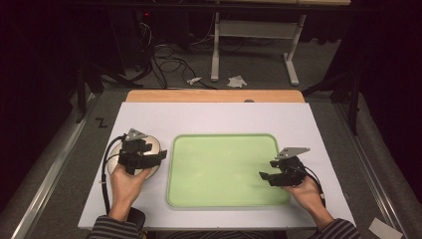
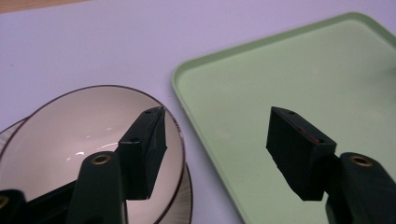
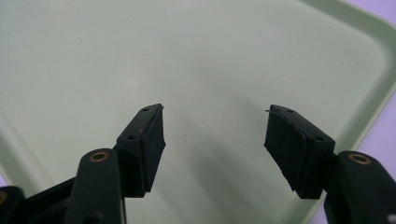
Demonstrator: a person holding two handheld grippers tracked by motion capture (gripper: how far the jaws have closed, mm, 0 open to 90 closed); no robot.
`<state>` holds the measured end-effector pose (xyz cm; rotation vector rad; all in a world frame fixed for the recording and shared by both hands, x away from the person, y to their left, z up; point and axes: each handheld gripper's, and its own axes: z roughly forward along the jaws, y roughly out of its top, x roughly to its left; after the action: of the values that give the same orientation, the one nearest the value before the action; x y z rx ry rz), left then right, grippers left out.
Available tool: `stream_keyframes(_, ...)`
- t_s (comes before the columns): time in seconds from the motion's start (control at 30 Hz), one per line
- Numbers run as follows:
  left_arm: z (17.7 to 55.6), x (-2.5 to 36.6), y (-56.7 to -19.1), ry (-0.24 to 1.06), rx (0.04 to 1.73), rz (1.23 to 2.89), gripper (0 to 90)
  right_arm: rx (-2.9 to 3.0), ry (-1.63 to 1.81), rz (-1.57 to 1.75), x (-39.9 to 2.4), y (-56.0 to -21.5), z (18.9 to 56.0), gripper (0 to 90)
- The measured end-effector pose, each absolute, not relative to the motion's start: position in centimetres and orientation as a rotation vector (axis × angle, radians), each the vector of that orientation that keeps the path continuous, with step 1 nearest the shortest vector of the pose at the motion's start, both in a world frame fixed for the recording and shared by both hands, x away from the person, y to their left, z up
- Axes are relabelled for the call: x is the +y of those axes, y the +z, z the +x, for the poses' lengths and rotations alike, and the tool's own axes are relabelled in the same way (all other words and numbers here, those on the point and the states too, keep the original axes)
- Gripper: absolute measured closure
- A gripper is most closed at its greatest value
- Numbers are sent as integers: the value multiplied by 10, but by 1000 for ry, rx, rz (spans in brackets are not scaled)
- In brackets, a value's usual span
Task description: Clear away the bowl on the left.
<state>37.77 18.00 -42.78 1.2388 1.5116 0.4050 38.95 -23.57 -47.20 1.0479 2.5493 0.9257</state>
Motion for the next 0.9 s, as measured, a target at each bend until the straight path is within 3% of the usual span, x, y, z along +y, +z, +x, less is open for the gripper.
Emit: stream_keyframes(0.9,395,247,-438,547,1713,1094,422,2528,948,1064,-236,-471,390,397)
